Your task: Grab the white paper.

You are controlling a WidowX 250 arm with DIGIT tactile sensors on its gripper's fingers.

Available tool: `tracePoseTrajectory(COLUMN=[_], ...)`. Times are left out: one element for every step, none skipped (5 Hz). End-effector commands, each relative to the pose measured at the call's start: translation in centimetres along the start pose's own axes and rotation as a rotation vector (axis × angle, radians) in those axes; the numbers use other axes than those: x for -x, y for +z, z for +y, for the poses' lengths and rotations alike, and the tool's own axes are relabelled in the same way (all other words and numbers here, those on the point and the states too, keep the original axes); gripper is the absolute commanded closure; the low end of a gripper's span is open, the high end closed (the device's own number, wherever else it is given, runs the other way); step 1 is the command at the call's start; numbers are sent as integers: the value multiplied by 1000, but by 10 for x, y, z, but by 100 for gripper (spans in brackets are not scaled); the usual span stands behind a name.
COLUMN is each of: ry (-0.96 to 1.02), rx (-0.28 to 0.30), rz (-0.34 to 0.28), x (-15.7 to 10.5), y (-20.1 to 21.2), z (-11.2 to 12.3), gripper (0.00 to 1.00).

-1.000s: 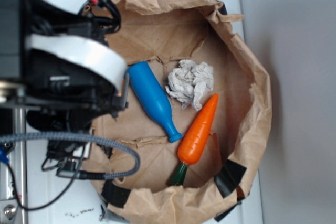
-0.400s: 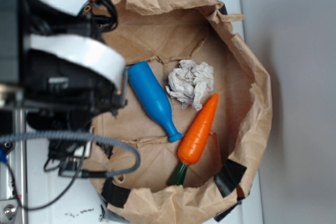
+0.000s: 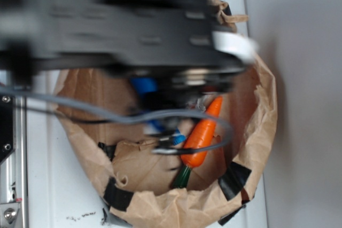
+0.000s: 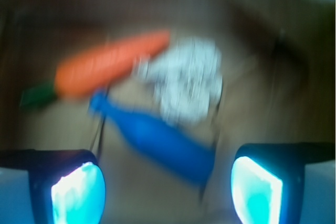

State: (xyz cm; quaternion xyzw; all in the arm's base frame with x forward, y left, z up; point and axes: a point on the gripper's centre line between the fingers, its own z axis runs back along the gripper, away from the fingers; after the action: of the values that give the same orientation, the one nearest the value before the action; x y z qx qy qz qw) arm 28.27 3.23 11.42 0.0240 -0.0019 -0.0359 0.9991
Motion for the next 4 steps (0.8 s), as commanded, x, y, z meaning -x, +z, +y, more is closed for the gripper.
tracePoseTrajectory(ry=[-219,-219,-219,-229], rx=[98,98,98,82], rz=[-132,-132,-132,-153], x=[4,4,4,-35], y=[30,30,30,2], z=[0,0,0,20], gripper=[0,0,0,0])
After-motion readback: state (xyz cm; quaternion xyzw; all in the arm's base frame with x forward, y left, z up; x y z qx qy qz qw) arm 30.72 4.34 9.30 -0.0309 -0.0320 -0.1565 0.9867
